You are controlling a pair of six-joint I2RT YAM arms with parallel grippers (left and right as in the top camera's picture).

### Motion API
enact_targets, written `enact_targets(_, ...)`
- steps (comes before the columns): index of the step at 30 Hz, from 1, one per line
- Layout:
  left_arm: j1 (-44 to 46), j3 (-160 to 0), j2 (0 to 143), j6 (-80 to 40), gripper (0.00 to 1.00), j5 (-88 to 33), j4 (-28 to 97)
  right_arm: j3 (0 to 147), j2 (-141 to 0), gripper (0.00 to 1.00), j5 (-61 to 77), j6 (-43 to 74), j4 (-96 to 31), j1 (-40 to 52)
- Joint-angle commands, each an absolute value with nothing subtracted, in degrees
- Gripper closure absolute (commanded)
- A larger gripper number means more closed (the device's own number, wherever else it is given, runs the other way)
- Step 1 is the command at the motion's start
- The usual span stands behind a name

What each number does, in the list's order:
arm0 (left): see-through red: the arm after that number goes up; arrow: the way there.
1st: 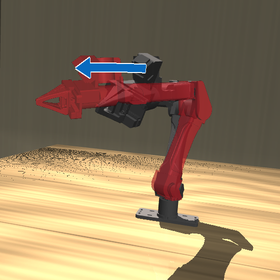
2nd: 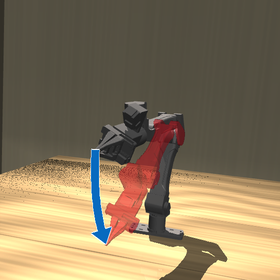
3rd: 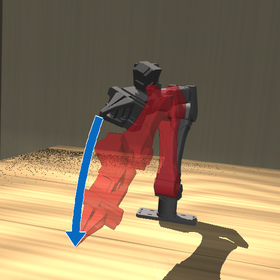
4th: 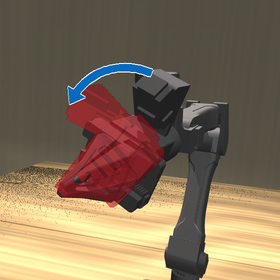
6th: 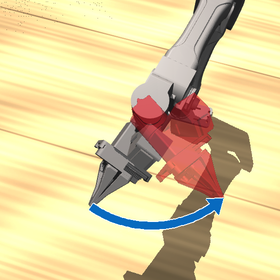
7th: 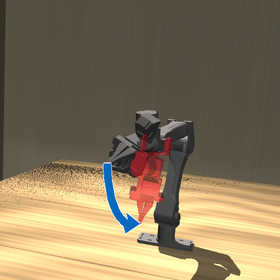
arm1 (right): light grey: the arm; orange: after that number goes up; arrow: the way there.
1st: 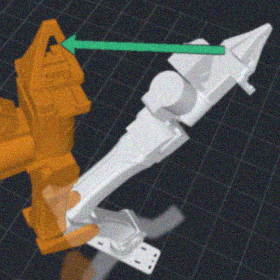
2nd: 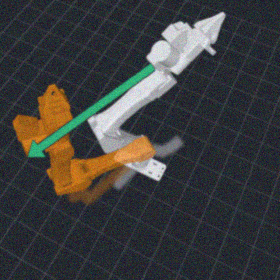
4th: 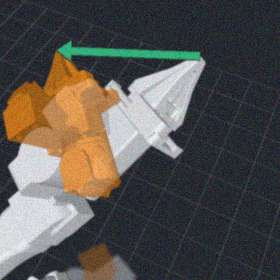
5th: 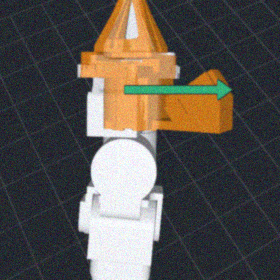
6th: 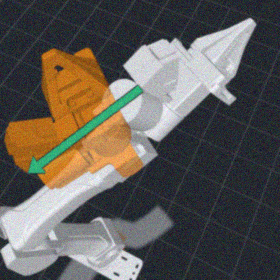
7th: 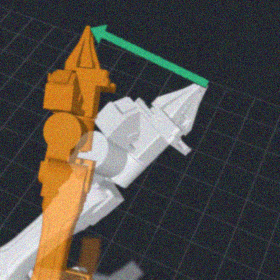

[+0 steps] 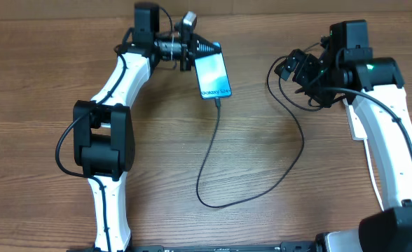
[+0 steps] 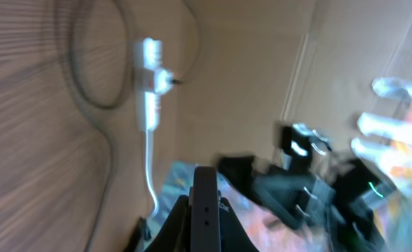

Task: Plug charger to phone and switch on socket

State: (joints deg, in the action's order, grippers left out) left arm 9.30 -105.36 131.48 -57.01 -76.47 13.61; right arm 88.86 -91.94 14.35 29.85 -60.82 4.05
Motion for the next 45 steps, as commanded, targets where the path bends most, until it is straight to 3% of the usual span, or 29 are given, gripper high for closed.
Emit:
enact_targets(1, 9.6, -105.1, 129.8, -43.8, 0.96, -64.8, 23.2, 89.5, -89.8, 0.01, 12.4, 28.0, -61.7, 3.6)
enact_targets(7, 10.0, -105.1, 129.8, -35.3, 0.96, -51.0, 36.8, 89.5, -89.8, 0.0, 12.4, 28.0, -61.8, 3.6)
enact_targets(16, 14.5, -105.1, 130.0, -34.9, 0.95, -35.7, 38.6, 89.5, -89.8, 0.0, 12.4, 26.9, -61.6, 3.6)
enact_targets(45, 17.4, -105.1, 130.0, -32.8, 0.96, -32.4, 43.0, 89.5, -89.8, 0.0, 12.4, 26.9, -61.6, 3.6)
